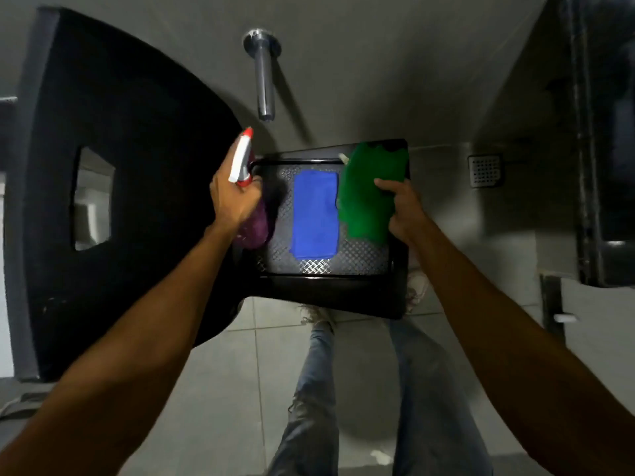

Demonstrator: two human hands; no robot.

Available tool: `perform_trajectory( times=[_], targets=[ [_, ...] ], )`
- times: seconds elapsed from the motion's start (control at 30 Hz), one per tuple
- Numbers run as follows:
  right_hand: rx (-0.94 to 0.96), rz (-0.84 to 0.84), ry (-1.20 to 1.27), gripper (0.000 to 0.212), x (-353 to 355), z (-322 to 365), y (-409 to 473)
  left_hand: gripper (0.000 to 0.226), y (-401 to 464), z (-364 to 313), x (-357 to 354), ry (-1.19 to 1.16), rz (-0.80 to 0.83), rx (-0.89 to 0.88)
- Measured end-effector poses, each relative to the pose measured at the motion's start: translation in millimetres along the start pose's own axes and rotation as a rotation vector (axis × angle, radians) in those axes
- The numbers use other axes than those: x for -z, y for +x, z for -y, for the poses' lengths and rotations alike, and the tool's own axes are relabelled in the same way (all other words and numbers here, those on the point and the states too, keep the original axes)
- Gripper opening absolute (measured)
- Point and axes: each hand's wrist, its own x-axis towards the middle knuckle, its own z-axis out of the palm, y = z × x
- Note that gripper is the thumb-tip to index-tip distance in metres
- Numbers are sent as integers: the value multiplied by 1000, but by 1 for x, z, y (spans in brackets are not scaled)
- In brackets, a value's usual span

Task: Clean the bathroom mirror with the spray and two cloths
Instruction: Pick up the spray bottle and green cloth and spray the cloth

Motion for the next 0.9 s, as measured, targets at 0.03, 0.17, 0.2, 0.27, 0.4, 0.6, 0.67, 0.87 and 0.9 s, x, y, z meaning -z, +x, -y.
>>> perform_trajectory(
  times=[0.03,0.17,0.2,0.27,0.4,0.6,0.67,0.87,0.9],
  targets=[
    [-28,47,60,50,-3,14,-16,82,0,-14,1,3,3,-3],
    [2,242,256,39,-25,78,-88,91,-9,-113,19,-149,30,-118],
    [34,288,282,38,-34,95,-108,90,-12,-144,26,-194,23,-132],
    [106,371,302,44,-55,131,-148,87,-13,-203,36,-286,51,-151],
    [277,491,204,63,-92,205,-224,81,-20,-325,60,-371,147,-302],
    [512,584,159,65,-127,295,-313,89,-33,-461,100,-380,257,-548],
    [575,609,146,66,-135,317,-333,90,-31,-491,110,-356,251,-605],
    [665,721,106,76,-155,351,-383,75,-37,-554,128,-331,237,-602],
    [680,713,104,76,-156,353,-389,77,-40,-558,129,-320,232,-591]
  ],
)
